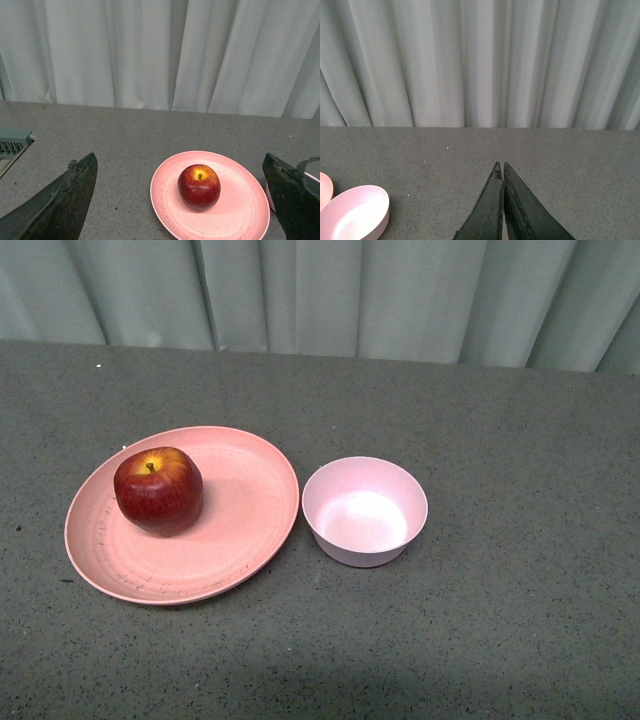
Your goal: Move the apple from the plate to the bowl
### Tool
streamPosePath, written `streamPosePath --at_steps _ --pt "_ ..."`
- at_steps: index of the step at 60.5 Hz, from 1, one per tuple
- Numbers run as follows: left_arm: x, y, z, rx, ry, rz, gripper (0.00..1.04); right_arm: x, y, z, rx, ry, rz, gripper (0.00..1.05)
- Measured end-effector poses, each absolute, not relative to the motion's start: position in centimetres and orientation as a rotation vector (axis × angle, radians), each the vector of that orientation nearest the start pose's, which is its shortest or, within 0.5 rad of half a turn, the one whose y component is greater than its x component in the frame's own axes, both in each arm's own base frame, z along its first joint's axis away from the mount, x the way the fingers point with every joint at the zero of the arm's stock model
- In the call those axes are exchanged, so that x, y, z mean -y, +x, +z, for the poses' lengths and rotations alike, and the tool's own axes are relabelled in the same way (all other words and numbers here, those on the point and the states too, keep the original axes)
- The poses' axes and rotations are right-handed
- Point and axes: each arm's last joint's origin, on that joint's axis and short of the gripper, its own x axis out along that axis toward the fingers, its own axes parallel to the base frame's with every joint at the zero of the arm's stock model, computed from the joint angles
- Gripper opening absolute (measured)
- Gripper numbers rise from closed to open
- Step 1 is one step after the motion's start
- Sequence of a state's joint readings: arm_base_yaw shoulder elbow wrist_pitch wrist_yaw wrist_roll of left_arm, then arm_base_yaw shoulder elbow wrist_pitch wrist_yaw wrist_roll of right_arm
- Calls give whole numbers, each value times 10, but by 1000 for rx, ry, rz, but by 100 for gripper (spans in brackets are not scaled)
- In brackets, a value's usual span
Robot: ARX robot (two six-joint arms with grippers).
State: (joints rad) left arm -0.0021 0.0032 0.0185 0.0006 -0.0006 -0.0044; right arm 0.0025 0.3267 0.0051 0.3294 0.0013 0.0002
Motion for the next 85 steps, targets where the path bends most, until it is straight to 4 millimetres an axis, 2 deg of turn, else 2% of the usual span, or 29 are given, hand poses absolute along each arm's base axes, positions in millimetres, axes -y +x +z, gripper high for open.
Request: streamPosePath --at_steps 46,50,55,66,69,77,80,85 --pt "0 97 170 16 -4 -2 98 0 98 165 2 -1 3 1" --pt "0 97 170 16 -5 -2 98 0 98 165 2 -1 4 10" --pt "0 97 170 16 -4 -2 98 0 98 165 3 -1 4 28" --pt "0 97 170 16 -4 -2 98 0 98 165 3 -1 3 58" --pt "0 97 170 16 -4 -2 98 0 98 165 3 -1 3 70" --pt "0 97 168 -26 -7 37 98 0 98 165 3 -1 3 93" --pt "-1 99 166 -104 -1 93 98 0 98 165 3 1 4 97" --pt "0 109 162 -189 11 126 98 0 98 165 4 0 3 95"
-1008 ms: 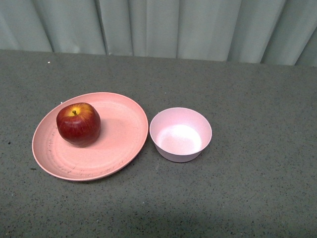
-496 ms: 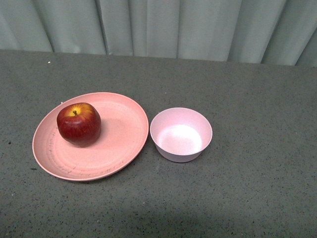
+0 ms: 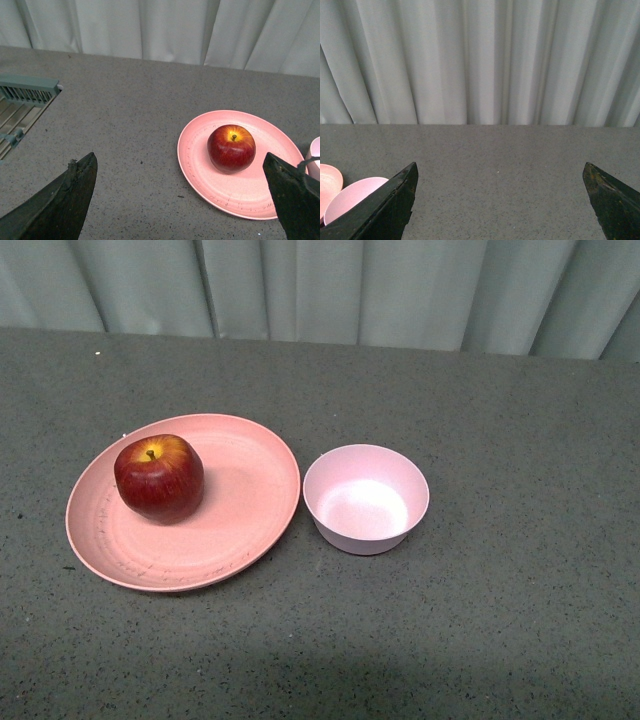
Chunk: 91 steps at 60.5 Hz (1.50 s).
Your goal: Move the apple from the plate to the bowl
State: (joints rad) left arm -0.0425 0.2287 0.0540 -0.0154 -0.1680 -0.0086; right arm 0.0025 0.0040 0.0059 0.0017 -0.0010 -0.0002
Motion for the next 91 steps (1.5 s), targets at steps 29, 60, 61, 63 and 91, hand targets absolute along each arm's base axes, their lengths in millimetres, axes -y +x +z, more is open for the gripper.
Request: streamPosePath --at_steps 29,60,61,63,91 --pt "26 229 155 -408 -112 -66 98 0 98 165 4 0 4 95" --pt "71 315 108 -690 -175 -148 98 0 98 165 4 0 3 95" --pt "71 315 107 -692 -174 -146 98 0 98 165 4 0 3 95" --pt "71 317 105 -698 -176 -140 98 0 98 165 4 0 3 95" --pt "66 325 80 -771 -170 -90 98 0 98 165 4 0 3 95"
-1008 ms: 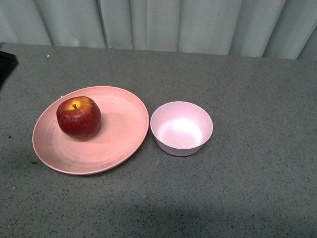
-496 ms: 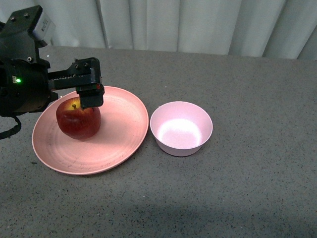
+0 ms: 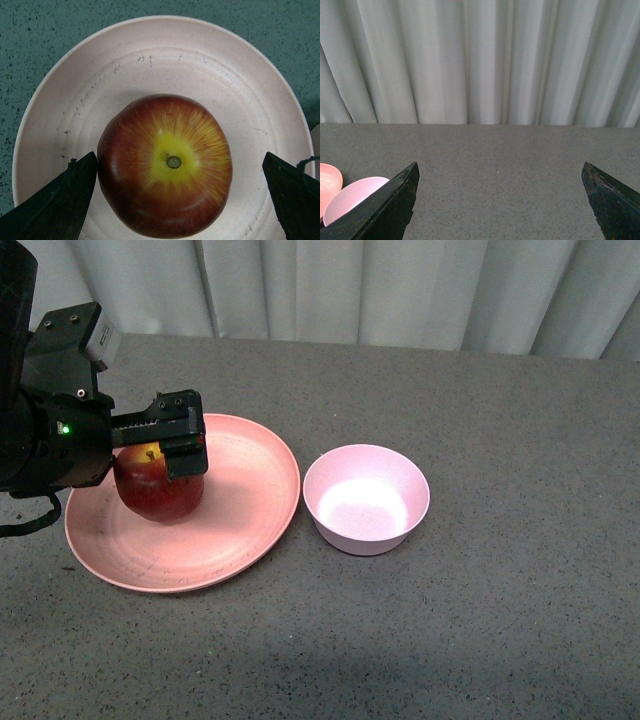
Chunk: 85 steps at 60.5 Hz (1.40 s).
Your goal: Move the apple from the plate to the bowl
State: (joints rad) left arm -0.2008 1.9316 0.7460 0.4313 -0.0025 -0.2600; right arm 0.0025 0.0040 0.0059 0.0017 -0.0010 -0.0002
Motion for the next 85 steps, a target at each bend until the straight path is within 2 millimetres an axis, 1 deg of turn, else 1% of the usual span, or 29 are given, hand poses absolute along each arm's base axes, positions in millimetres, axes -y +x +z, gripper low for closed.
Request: streamPosePath --at_steps 24,30,33,37,44,49,54,59,64,73,75,85 --pt "62 328 64 -822 -145 -74 98 0 98 165 4 0 4 95" --pt "62 328 63 -823 -143 -78 83 0 98 165 4 0 3 95" --pt "62 329 64 -822 -141 -77 79 0 98 165 4 0 3 95" --pt "62 329 65 -819 -139 -79 75 0 98 165 4 0 3 95" --pt "67 328 72 -805 -142 -93 74 0 98 165 4 0 3 95" --pt "74 327 84 -770 -154 -115 74 0 98 165 4 0 4 95" --pt "86 327 99 -728 -167 -153 74 0 98 165 4 0 3 95" --pt "105 328 113 -691 -178 -211 74 0 98 165 4 0 3 95" --pt "121 329 120 -680 -179 -252 74 0 98 165 4 0 3 95" --pt "146 332 125 -686 -183 -305 74 0 98 165 4 0 3 95" --pt "149 332 125 -688 -183 -310 74 0 98 165 4 0 3 95" --pt "177 333 123 -704 -177 -366 74 0 98 165 4 0 3 95"
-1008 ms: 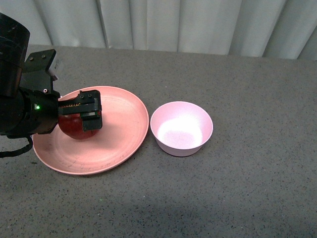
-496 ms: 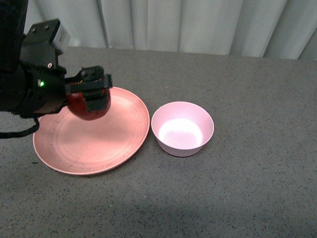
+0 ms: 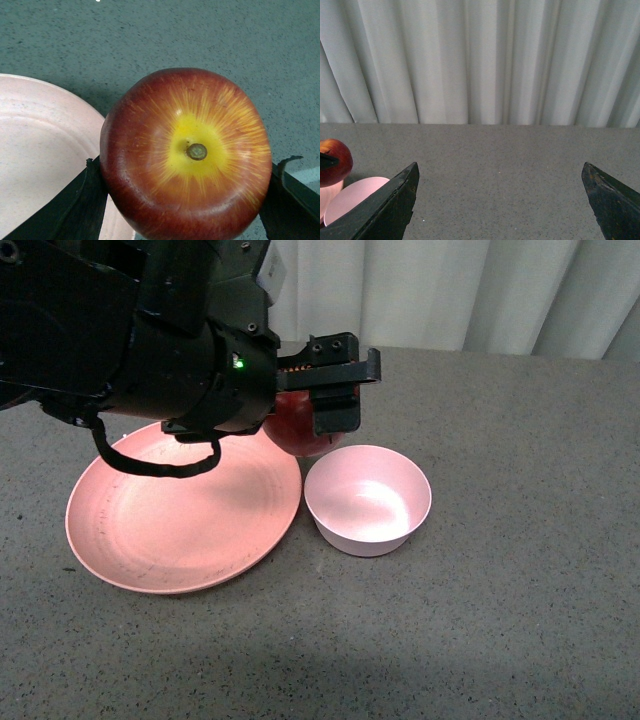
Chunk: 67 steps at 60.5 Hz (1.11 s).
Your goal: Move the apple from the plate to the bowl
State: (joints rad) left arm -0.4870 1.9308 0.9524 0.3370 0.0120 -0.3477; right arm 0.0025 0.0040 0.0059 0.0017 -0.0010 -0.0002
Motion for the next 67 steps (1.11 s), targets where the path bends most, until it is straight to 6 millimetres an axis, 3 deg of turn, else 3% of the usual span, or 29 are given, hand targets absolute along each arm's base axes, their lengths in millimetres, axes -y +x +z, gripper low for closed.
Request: streamPosePath --at_steps 25,62,67 --pt "214 313 99 -792 -148 -474 74 0 98 165 4 0 3 95" --pt "223 320 82 -807 -95 -449 74 0 98 165 4 0 3 95" --pt "223 320 82 -806 -94 -449 85 0 98 165 4 0 3 95"
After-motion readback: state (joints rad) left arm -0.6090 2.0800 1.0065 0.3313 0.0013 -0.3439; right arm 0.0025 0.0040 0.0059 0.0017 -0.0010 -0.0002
